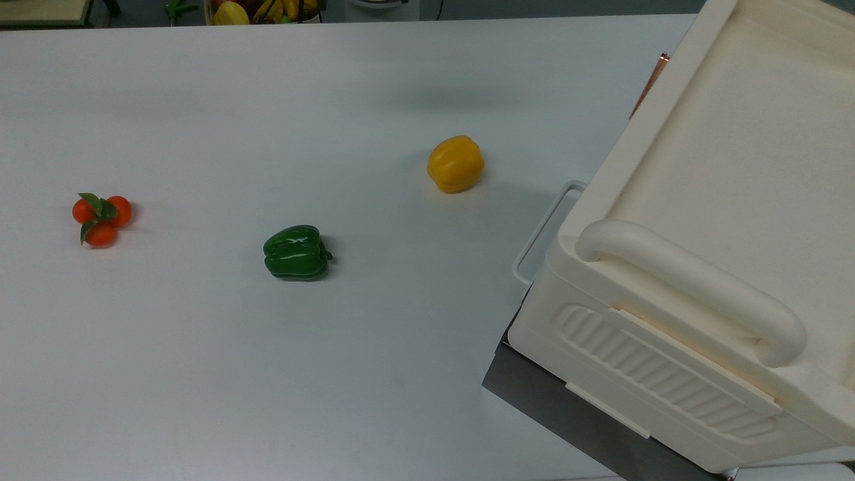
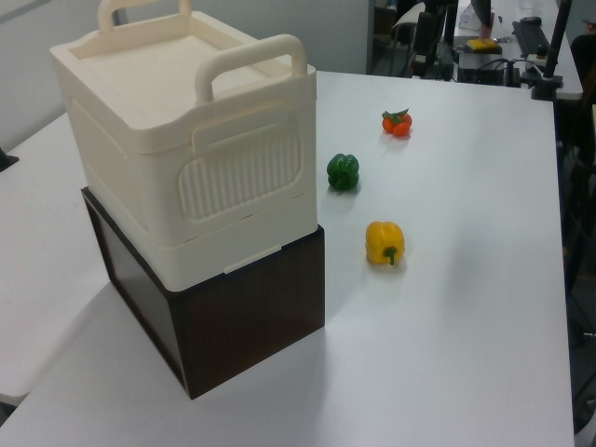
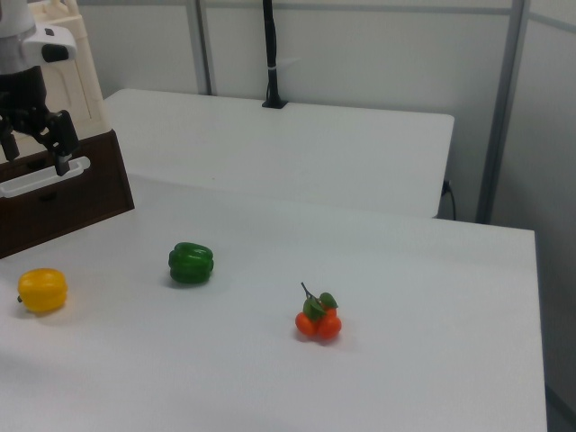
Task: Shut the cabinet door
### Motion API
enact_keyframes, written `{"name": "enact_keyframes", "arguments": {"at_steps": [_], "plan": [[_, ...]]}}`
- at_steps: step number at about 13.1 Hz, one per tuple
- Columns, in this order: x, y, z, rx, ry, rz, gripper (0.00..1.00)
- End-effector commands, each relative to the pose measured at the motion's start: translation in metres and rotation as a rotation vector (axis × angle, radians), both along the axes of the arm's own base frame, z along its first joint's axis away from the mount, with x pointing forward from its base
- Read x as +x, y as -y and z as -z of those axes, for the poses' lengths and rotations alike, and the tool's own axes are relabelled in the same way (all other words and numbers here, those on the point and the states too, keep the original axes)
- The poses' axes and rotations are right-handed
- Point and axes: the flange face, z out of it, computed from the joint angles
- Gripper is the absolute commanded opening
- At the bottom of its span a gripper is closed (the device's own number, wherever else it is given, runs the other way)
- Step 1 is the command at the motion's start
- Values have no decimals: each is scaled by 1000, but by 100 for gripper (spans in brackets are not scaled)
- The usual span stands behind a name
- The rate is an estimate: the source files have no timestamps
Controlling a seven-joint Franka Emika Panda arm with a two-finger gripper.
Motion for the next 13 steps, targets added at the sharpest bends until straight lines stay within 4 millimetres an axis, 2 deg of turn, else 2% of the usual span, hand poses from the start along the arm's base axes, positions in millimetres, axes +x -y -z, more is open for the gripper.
{"name": "enact_keyframes", "arguments": {"at_steps": [1,13], "plan": [[2,1,-3,-13,20,13,100],[10,-9,1,-84,53,56,100]]}}
